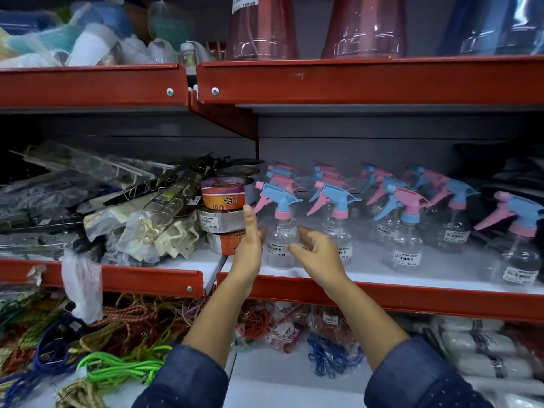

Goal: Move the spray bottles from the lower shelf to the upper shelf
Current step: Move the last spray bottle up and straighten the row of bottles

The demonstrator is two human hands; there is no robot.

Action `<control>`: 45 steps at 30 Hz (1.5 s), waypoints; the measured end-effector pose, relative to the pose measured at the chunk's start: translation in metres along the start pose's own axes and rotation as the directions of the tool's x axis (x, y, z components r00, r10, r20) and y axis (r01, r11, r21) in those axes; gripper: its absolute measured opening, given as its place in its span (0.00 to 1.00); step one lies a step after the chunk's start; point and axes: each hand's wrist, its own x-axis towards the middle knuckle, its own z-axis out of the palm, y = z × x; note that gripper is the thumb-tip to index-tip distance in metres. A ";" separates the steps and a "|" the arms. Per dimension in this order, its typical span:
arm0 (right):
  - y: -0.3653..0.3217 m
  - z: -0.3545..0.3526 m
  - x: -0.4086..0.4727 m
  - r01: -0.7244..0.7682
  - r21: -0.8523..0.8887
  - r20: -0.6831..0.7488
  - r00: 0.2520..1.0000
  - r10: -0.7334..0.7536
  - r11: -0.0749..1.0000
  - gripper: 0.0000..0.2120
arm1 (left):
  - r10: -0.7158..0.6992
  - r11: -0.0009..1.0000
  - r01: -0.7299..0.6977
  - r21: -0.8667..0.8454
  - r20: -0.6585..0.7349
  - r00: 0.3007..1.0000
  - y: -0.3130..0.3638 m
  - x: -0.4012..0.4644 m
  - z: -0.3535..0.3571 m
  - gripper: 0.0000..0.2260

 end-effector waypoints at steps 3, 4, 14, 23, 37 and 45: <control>0.000 0.000 0.000 0.006 -0.020 -0.004 1.000 -0.007 1.000 0.29 | 0.009 1.000 -0.009 0.007 -0.023 1.000 0.001 -0.001 0.001 0.63; 0.000 0.000 0.000 0.006 -0.026 -0.003 1.000 -0.006 1.000 0.29 | 0.016 1.000 -0.015 0.015 -0.034 0.999 0.001 -0.002 0.002 0.63; 0.000 -0.007 -0.005 0.006 -0.082 0.093 0.996 0.001 0.997 0.32 | 0.046 0.998 -0.042 0.039 -0.092 0.995 0.004 -0.006 0.011 0.58; 0.004 -0.021 -0.018 0.089 0.008 -0.079 0.993 -0.088 0.996 0.27 | 0.183 0.983 -0.168 0.072 -0.326 0.928 0.000 -0.017 0.026 0.45; 0.010 -0.087 -0.013 -0.250 0.136 0.005 0.968 0.251 0.959 0.28 | -0.096 0.995 0.096 0.015 0.077 0.992 0.021 -0.018 0.118 0.58; 0.009 -0.093 -0.023 -0.256 0.151 0.048 0.967 0.251 0.955 0.28 | -0.103 0.995 0.101 0.021 0.069 0.992 0.017 -0.028 0.118 0.52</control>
